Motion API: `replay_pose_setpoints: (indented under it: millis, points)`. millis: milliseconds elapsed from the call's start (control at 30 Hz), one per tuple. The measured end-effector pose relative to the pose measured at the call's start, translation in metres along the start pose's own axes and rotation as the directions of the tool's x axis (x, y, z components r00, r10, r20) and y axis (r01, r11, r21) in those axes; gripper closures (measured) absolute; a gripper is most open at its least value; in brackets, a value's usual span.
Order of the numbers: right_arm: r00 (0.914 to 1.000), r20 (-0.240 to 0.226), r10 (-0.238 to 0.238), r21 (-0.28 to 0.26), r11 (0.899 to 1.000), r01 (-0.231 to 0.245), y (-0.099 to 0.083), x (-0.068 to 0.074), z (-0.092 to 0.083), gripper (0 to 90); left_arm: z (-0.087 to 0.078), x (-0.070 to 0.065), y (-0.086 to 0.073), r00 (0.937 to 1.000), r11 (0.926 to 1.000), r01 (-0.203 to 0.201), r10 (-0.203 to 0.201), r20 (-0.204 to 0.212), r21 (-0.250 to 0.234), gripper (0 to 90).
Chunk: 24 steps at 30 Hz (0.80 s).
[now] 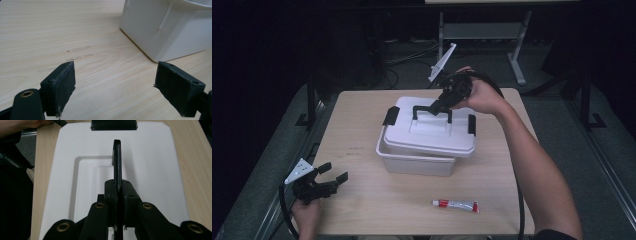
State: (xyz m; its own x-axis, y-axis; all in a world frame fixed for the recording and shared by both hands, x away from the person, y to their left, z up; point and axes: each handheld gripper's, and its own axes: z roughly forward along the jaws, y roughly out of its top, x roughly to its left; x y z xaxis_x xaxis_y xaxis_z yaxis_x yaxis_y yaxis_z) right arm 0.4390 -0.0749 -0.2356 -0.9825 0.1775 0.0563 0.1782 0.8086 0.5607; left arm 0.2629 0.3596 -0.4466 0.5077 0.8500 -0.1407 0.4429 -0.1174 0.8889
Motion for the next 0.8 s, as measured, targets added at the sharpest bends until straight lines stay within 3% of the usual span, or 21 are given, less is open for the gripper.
replay_pose_setpoints:
  millis: [200, 233, 400, 800]
  points:
    - [0.9986, 0.050, 0.021, -0.001, 1.000, -0.021, -0.020, 0.007, -0.022, 83.7, 0.000, 0.001, -0.001, 1.0000, 1.0000, 0.007, -0.007, 0.001, -0.002, 15.9]
    - [0.9965, 0.067, 0.049, -0.004, 0.999, -0.049, -0.033, 0.010, -0.031, 83.7, 0.000, 0.000, 0.000, 1.0000, 1.0000, 0.005, -0.005, 0.000, 0.000, 15.9]
    - [0.9900, 0.108, 0.091, -0.014, 0.996, -0.090, -0.061, 0.014, -0.051, 83.7, 0.004, -0.002, -0.001, 0.9999, 1.0000, 0.005, -0.005, 0.009, 0.008, 15.9]
    - [0.9590, 0.191, 0.209, -0.015, 0.978, -0.210, -0.121, 0.030, -0.090, 83.7, 0.006, -0.003, -0.001, 1.0000, 0.9999, -0.002, 0.002, 0.009, 0.015, 15.9]
